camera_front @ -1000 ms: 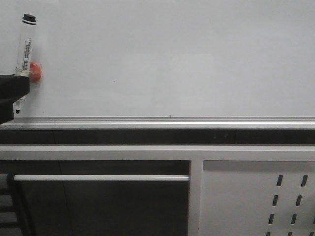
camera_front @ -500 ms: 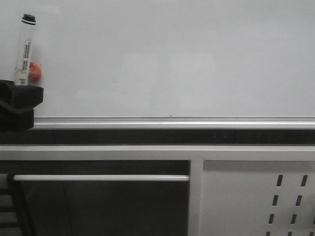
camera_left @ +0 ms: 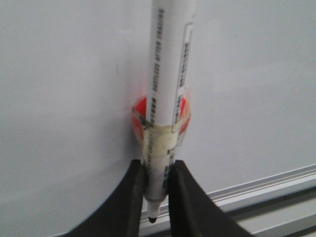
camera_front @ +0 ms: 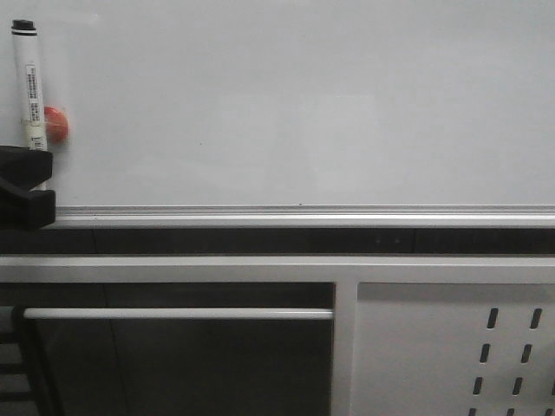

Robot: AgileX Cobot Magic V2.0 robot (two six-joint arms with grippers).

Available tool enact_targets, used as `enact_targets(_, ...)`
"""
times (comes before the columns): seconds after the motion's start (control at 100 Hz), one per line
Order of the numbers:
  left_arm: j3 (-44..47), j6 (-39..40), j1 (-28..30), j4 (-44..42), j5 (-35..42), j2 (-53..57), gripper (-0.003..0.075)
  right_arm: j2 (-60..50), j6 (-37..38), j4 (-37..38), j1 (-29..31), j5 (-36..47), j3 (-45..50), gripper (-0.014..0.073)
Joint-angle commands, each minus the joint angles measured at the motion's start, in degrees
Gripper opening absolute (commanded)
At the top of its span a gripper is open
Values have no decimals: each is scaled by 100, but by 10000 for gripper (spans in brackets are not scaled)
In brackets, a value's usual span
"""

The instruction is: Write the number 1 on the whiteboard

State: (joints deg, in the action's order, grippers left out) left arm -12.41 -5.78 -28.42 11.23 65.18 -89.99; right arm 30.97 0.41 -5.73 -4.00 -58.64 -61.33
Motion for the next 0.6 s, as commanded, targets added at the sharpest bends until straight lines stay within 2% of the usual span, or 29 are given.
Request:
enact_targets(0.0,-107,2,-29,75,1076,89,-18,98,-41,-21,-16,379,-143,-62)
enact_targets(0.35,251,33,-29,-803,1297,181,-18,98,-41,-21,-16,379,-143,-62)
enact_targets(0.59,653,226,-29,-1299,1297,679,-18,98,-41,-21,-16,379,-143,-62)
